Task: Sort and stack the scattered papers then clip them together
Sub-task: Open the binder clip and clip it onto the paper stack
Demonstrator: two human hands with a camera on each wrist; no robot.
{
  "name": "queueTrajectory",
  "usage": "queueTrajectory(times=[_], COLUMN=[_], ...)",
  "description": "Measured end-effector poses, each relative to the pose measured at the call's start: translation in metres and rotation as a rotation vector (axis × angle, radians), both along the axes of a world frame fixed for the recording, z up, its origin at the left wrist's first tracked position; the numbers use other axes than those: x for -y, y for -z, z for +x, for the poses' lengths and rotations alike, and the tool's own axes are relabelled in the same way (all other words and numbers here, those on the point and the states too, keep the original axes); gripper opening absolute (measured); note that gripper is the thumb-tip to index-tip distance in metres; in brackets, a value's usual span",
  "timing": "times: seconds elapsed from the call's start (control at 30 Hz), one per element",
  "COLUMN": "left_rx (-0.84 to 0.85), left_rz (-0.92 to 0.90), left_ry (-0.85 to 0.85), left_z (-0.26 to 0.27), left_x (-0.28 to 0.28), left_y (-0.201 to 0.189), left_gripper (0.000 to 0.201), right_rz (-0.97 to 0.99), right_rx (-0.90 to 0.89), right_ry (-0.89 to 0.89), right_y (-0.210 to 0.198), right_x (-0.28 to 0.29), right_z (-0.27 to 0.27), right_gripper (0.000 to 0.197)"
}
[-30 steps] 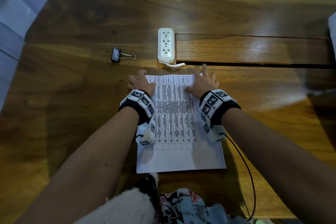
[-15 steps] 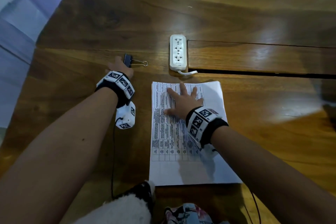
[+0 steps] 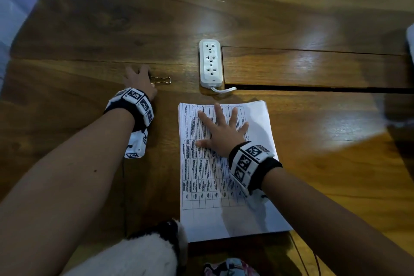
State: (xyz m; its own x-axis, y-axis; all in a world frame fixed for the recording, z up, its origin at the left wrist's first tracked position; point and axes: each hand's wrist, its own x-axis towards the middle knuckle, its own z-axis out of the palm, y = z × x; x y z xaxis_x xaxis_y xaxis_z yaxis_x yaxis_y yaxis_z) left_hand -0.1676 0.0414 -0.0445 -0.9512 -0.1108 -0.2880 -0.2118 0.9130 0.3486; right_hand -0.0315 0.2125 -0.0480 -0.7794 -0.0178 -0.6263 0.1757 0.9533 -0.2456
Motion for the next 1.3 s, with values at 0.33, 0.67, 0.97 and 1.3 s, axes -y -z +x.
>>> queueTrajectory(times=[0.33, 0.67, 0.97, 1.3], left_rx=[-0.067, -0.161, -0.142, 0.063], left_rz=[0.286, 0.501, 0.619, 0.953], left_ry=[-0.031, 0.266, 0.214, 0.176], left_z=[0.04, 0.119, 0.15, 0.169], left_x=[-0.007, -0.062, -0.091, -0.106], left_y=[-0.045, -0.086, -0.086, -0.084], left_gripper=[0.045, 0.043, 0.045, 0.04], right_rz=[-0.155, -0.944, -1.336, -1.374], right_rx=[-0.085, -0.462, -0.35, -0.323], right_ry=[0.092, 0.496, 0.696, 0.702], right_y=[-0.024, -0.1, -0.102, -0.107], right_x=[-0.008, -0.03, -0.068, -0.085], right_z=[-0.005, 0.014, 0.044, 0.065], right_gripper=[0.065, 0.019, 0.018, 0.019])
